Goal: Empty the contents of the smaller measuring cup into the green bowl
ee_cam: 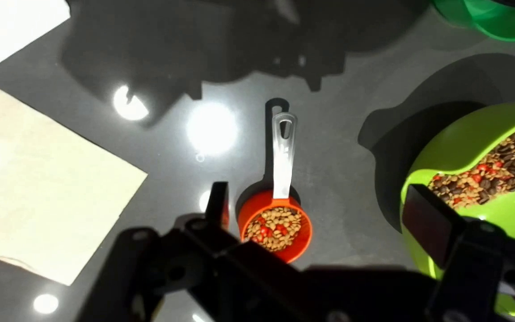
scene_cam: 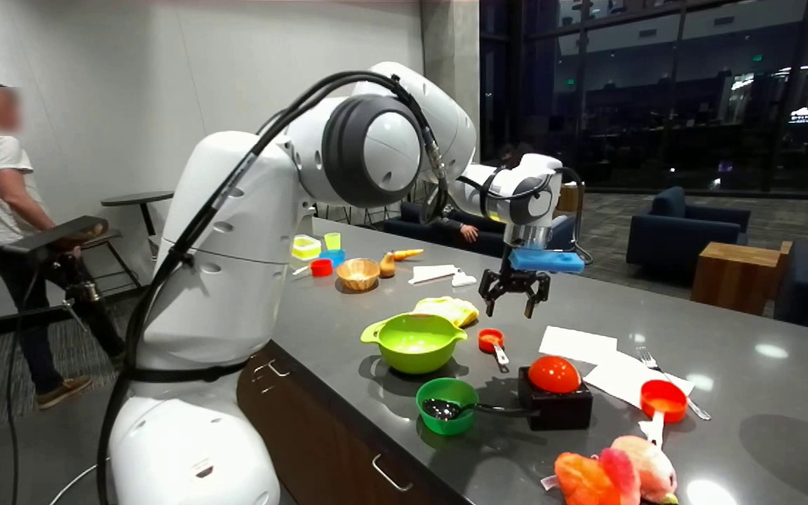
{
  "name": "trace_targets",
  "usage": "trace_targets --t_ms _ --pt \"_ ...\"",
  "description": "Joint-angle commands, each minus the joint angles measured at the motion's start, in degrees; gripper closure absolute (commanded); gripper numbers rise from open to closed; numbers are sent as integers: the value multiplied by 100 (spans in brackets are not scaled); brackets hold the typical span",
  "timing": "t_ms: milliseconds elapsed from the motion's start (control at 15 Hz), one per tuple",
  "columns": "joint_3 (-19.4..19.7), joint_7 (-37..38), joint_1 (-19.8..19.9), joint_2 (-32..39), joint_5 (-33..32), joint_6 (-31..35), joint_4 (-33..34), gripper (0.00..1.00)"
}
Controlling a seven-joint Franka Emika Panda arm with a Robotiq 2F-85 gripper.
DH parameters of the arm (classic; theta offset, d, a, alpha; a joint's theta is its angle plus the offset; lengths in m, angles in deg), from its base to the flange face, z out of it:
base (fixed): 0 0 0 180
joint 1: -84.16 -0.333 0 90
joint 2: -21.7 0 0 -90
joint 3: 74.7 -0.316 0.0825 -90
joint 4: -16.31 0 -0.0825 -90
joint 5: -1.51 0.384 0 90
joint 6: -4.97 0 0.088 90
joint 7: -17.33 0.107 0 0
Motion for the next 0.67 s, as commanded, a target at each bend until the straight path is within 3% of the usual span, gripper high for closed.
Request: trace_targets --t_ms 0,600 --pt "-161 -12 130 368 31 -25 493 0" --pt "-64 1225 -18 251 -602 1081 17 0"
